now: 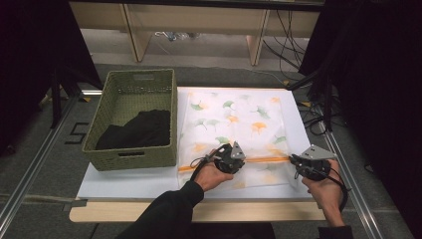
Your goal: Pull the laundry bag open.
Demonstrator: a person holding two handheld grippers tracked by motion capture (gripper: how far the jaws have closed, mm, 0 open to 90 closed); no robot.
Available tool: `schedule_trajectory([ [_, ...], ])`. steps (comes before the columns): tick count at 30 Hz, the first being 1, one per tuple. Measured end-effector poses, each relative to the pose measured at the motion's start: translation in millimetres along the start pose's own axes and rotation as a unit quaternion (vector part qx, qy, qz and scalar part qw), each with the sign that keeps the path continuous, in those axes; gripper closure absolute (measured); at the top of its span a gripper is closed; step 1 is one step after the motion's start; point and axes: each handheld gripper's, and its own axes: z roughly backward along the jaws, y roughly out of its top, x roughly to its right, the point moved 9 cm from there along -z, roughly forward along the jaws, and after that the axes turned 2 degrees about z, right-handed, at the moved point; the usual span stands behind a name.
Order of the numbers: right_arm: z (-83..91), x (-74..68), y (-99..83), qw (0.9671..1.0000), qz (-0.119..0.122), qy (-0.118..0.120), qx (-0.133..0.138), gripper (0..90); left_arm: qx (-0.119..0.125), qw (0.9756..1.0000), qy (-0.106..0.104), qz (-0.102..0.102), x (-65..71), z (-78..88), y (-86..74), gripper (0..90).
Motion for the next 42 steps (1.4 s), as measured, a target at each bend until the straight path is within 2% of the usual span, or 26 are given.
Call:
schedule_trajectory([
  [1, -0.4, 0.6, 0.0, 1.0000, 0.004, 0.000, 0.001, 86.2, 0.000, 1.0000, 0.002, 0.000, -1.6, 2.3, -1.4, 90.0],
  [2, -0.4, -0.9, -0.9, 1.0000, -0.008, 0.003, -0.002, 86.2, 0.001, 1.0000, 0.000, 0.006, -1.5, 4.9, -2.7, 90.0],
  [3, -0.6, -0.9, -1.7, 0.9999, -0.010, 0.004, -0.004, 86.2, 0.003, 1.0000, 0.001, -0.001, -1.5, 8.5, -2.7, 90.0],
  [7, -1.7, -0.2, -2.0, 1.0000, -0.007, 0.004, -0.003, 86.2, 0.004, 1.0000, -0.001, 0.002, 0.0, 11.7, -3.0, 90.0],
  [8, -1.2, -0.5, -2.9, 0.9999, -0.015, 0.000, -0.004, 86.2, 0.004, 1.0000, -0.002, -0.002, 0.7, 11.8, -3.4, 90.0],
  [10, -1.5, -0.5, -3.0, 0.9999, -0.013, 0.004, -0.005, 86.2, 0.000, 1.0000, 0.001, -0.006, 0.8, 11.7, -5.0, 90.0],
  [12, -1.2, 1.7, -4.2, 1.0000, -0.002, 0.000, -0.008, 86.2, 0.000, 1.0000, 0.000, -0.002, -0.2, 12.2, -5.0, 90.0],
  [13, -1.8, -0.5, -4.5, 0.9998, -0.016, 0.002, -0.007, 86.2, -0.001, 1.0000, -0.002, 0.000, -0.9, 12.9, -5.2, 90.0],
  [15, -2.1, 0.4, -5.2, 0.9998, -0.015, 0.005, -0.008, 86.2, -0.002, 1.0000, -0.002, 0.003, -1.3, 13.9, -5.9, 90.0],
  [16, -2.2, 1.2, -6.0, 0.9998, -0.015, 0.005, -0.010, 86.2, -0.005, 1.0000, -0.002, -0.005, -2.4, 14.3, -7.3, 90.0],
  [18, -2.2, 1.8, -6.3, 0.9998, -0.016, 0.004, -0.010, 86.2, -0.009, 0.9999, 0.000, -0.008, -3.3, 14.3, -8.3, 90.0],
  [22, -1.0, 4.5, -7.9, 0.9997, -0.017, -0.007, -0.015, 86.2, -0.010, 0.9999, -0.004, 0.008, -2.8, 14.1, -13.7, 90.0],
  [26, -3.1, 6.4, -11.3, 0.9997, -0.013, -0.005, -0.019, 86.2, -0.017, 0.9998, -0.002, 0.005, -4.0, 14.9, -22.1, 90.0],
  [28, -4.0, 6.4, -12.0, 0.9997, -0.008, -0.004, -0.021, 86.2, -0.017, 0.9998, -0.005, 0.011, -4.6, 16.9, -24.0, 90.0],
  [31, -3.5, 6.6, -12.4, 0.9996, -0.013, -0.006, -0.022, 86.2, -0.015, 0.9997, -0.006, 0.019, -5.7, 21.7, -28.4, 90.0],
  [32, -3.6, 7.1, -13.8, 0.9996, -0.008, -0.005, -0.026, 86.2, -0.016, 0.9997, -0.004, 0.018, -7.0, 23.6, -30.7, 90.0],
  [33, -4.6, 7.1, -14.5, 0.9995, -0.019, -0.007, -0.026, 86.2, -0.014, 0.9996, -0.005, 0.022, -7.2, 26.4, -32.3, 90.0],
  [34, -4.6, 7.1, -14.5, 0.9995, -0.019, -0.007, -0.026, 86.2, -0.010, 0.9996, -0.011, 0.025, -5.8, 30.0, -33.1, 90.0],
  [35, -4.9, 8.7, -15.5, 0.9996, -0.006, -0.004, -0.026, 86.2, -0.009, 0.9997, -0.012, 0.021, -5.3, 33.7, -34.1, 90.0],
  [38, -4.2, 6.0, -14.3, 0.9996, -0.014, -0.002, -0.025, 86.2, -0.013, 0.9995, -0.006, 0.030, -11.1, 38.6, -39.9, 90.0],
  [39, -3.9, 3.5, -13.7, 0.9995, -0.017, -0.004, -0.026, 86.2, -0.013, 0.9996, -0.004, 0.023, -14.1, 41.3, -41.6, 90.0],
  [42, -5.7, 4.7, -14.3, 0.9996, -0.010, -0.001, -0.025, 86.2, -0.013, 0.9993, -0.007, 0.033, -12.9, 44.0, -44.8, 90.0],
])
